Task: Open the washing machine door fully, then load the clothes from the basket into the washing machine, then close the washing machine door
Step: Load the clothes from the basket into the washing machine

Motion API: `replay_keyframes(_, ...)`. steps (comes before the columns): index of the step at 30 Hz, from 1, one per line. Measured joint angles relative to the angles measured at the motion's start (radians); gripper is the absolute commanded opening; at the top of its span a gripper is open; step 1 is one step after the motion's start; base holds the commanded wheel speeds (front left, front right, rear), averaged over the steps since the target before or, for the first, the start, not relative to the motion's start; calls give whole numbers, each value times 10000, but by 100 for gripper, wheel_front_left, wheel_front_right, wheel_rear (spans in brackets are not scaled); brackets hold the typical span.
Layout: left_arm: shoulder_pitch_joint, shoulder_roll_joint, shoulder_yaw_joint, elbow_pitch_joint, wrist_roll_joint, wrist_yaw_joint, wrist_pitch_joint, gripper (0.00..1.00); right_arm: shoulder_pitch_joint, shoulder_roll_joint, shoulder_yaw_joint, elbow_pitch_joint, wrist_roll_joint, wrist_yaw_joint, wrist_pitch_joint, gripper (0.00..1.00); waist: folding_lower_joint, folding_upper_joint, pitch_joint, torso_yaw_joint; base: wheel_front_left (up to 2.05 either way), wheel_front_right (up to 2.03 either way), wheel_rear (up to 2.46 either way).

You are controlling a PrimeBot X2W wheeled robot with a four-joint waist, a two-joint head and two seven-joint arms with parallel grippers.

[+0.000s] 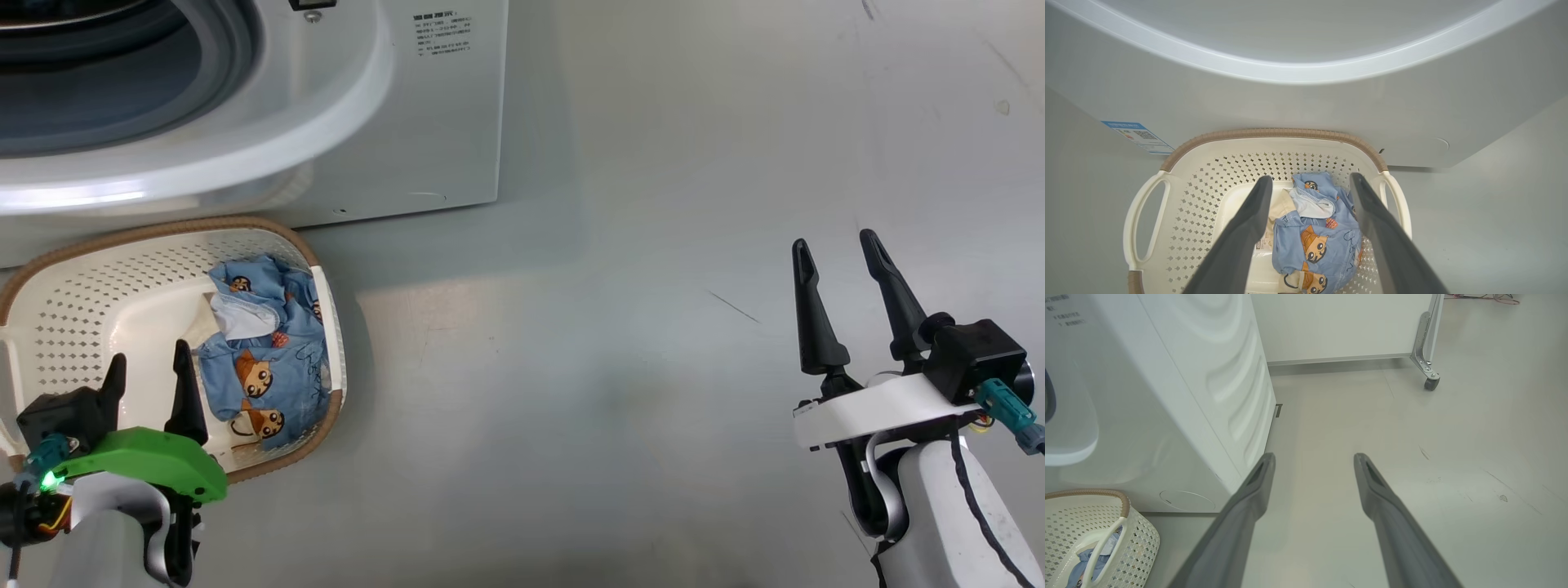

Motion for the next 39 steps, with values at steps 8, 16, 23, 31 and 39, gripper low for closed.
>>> replay_keyframes(8,-751,247,10,1085,-33,0,424,100,-229,0,-44,-98,-8,0,0,100,0,0,724,-292,0,0,0)
replay_keyframes(16,-1702,499,-155,1793,-31,0,821,100,-290,15,-107,-213,-8,0,0,100,0,0,1426,-495,0,0,0)
replay_keyframes(23,-2106,593,-130,2604,-31,12,1243,100,-444,50,-146,-337,-8,0,0,100,1,0,2008,-573,0,0,0)
replay_keyframes(31,-2815,863,-127,3162,-27,19,1567,100,-710,111,-151,-449,-94,0,0,100,1,0,2568,-600,0,0,0)
replay_keyframes(39,-3261,993,-178,3547,-2,27,1737,100,-800,194,-148,-447,-94,0,0,100,0,0,2964,-701,0,0,0)
